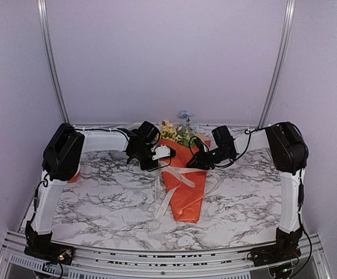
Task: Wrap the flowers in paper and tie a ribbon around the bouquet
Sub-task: Cross the ribbon over the folded bouquet.
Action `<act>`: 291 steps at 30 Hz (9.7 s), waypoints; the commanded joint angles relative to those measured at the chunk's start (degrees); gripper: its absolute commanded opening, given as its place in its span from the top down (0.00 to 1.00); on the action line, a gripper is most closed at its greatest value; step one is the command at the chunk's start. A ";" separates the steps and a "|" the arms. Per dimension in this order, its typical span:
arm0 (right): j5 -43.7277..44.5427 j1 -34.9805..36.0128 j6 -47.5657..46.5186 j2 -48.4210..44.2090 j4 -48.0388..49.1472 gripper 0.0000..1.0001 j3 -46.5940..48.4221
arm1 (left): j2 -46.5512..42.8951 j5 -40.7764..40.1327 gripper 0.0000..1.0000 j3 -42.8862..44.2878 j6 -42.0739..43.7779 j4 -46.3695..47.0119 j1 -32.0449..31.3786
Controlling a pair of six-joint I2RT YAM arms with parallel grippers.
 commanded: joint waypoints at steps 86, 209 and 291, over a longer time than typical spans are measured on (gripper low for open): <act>4.18 0.27 -1.14 6.12 -7.78 0.73 3.08 | -23.20 9.71 0.25 -21.60 1.67 -10.95 -6.66; 4.19 1.05 -2.04 7.93 -7.99 0.73 1.53 | -19.06 4.26 0.29 -19.96 -16.59 15.68 -6.45; 3.98 0.48 -2.16 6.08 -9.57 0.74 3.57 | -3.13 1.72 1.00 -7.26 -20.11 15.91 -6.48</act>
